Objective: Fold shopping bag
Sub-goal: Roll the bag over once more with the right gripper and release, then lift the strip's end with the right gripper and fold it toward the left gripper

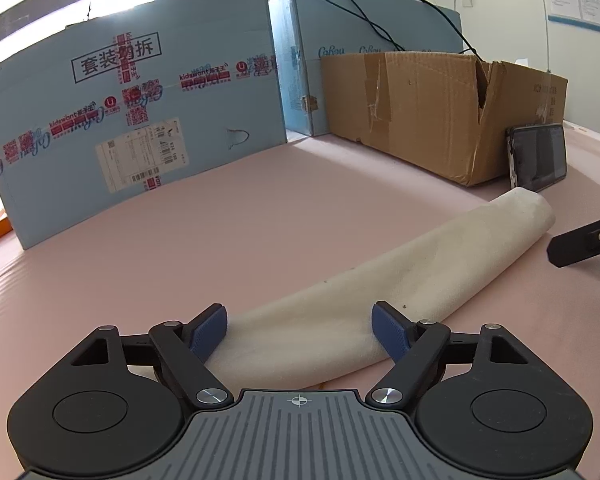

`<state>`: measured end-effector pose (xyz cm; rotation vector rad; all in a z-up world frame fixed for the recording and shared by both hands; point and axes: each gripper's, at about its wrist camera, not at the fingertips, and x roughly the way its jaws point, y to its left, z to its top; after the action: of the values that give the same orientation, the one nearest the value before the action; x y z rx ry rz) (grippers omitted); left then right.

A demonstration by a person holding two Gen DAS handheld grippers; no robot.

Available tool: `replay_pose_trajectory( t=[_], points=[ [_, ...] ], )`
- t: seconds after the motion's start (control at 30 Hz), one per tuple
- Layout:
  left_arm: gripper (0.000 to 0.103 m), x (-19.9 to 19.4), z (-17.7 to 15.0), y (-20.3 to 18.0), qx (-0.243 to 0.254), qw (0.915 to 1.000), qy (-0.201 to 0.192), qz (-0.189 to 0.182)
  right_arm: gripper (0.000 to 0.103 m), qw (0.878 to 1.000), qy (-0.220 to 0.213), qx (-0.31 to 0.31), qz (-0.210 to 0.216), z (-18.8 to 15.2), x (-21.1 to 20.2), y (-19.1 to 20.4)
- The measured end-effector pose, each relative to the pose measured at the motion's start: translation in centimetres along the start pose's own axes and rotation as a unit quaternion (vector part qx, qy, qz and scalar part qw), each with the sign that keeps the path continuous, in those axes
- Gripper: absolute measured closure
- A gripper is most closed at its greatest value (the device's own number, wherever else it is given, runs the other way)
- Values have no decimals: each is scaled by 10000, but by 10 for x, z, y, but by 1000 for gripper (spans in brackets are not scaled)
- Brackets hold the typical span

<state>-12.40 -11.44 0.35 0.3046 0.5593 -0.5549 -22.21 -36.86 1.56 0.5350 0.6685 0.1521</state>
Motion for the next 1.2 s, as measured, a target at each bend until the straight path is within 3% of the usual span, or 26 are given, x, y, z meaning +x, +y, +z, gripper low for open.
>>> replay_pose_trajectory(
  t=[0.07,0.17,0.37,0.47,0.5,0.6,0.7,0.93,1.2],
  points=[
    [21,0,0,1,-18,10000,4,-12,34,9998,166,48,21,7,12,10],
    [21,1,0,2,-42,10000,10,-27,14,9993,321,-167,64,10,25,27],
    [20,2,0,4,-104,9999,22,-63,13,9992,155,154,344,9,41,38],
    [20,3,0,5,-137,9999,30,-81,20,9973,-210,402,582,2,47,41],
    [20,3,0,5,-145,9999,33,-84,31,9969,-317,422,583,0,49,43],
    [20,3,0,5,-153,9998,34,-84,49,9984,-454,193,260,-2,54,52],
    [20,3,-1,5,-161,9998,34,-87,61,9987,-500,-52,-28,-1,58,58],
    [20,3,-1,5,-169,9998,34,-81,68,9925,-531,-925,-588,-4,67,79],
    [20,1,-2,13,-264,9996,35,-116,74,9676,-613,-2145,-1179,-17,76,105]
  ],
)
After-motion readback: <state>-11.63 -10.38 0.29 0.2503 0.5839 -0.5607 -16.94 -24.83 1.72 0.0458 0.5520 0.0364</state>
